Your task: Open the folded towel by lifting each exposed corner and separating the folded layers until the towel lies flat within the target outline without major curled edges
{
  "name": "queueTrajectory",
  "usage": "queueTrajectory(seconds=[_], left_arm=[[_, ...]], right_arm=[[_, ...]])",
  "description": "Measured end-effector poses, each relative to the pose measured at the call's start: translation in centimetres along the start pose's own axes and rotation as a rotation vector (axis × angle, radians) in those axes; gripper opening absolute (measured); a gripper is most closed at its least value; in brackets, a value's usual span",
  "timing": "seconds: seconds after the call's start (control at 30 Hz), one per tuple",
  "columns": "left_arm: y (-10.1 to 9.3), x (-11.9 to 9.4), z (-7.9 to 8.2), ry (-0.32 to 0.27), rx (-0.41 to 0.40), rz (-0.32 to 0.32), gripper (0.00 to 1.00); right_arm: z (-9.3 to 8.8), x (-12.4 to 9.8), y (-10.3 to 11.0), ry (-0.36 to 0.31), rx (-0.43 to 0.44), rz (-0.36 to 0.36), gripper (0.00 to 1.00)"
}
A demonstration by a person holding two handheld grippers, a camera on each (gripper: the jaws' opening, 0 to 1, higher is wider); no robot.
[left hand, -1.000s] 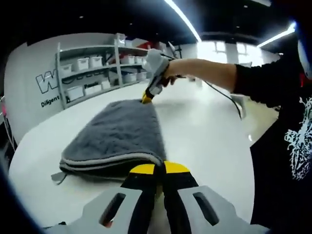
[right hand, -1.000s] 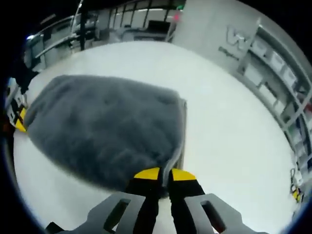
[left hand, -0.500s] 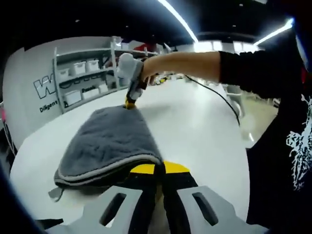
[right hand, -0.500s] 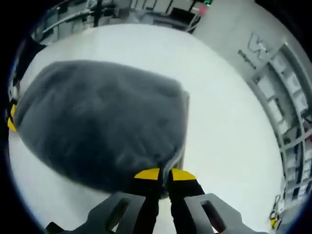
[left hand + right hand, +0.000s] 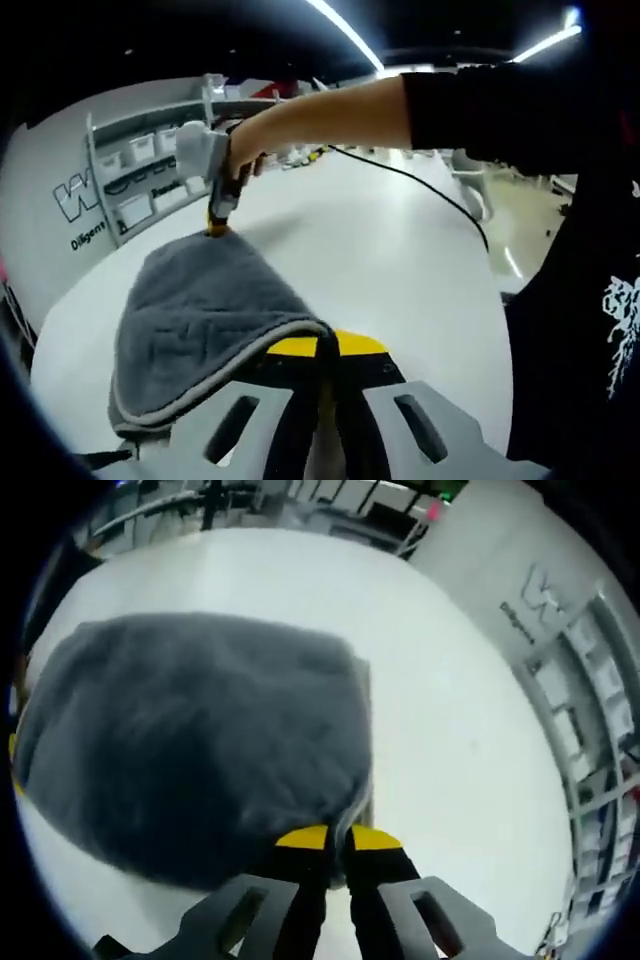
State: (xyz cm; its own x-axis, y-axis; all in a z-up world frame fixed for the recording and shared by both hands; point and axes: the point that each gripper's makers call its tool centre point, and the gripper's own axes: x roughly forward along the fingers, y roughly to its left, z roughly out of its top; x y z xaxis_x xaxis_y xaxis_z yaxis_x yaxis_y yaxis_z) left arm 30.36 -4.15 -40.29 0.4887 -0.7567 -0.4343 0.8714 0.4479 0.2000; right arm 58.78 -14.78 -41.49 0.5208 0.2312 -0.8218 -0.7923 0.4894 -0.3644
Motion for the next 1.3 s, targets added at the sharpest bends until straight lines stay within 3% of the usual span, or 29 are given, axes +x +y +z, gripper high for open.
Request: queueTrajectory(seconds=[0.37, 0.43, 0.63, 0.8, 1.3], left_arm=[[-1.1, 1.9, 1.0, 0.032, 0.1, -0.006, 0.02], [-1.1, 2.2, 1.1, 0.042, 0.128, 0.004, 0.02], [-0.9, 3.0, 1.4, 0.077, 0.208, 0.044, 0.02], [-0.6, 3.4, 1.5, 0.084, 0.221, 0.055, 0.02], [0.4, 5.0, 1.6, 0.118, 0.27, 0.097, 0.02]], right_arm=[[2.6, 1.6, -0.2, 0.034, -0.12, 0.012, 0.0], [3.5, 1.8, 0.2, 0.023, -0.176, 0.003, 0.0], [5.7, 3.2, -0.3, 0.017, -0.232, 0.016, 0.0], [7.3, 3.7, 0.5, 0.019, -0.321, 0.034, 0.0], [11.1, 5.1, 2.4, 0.02, -0.437, 0.017, 0.0]])
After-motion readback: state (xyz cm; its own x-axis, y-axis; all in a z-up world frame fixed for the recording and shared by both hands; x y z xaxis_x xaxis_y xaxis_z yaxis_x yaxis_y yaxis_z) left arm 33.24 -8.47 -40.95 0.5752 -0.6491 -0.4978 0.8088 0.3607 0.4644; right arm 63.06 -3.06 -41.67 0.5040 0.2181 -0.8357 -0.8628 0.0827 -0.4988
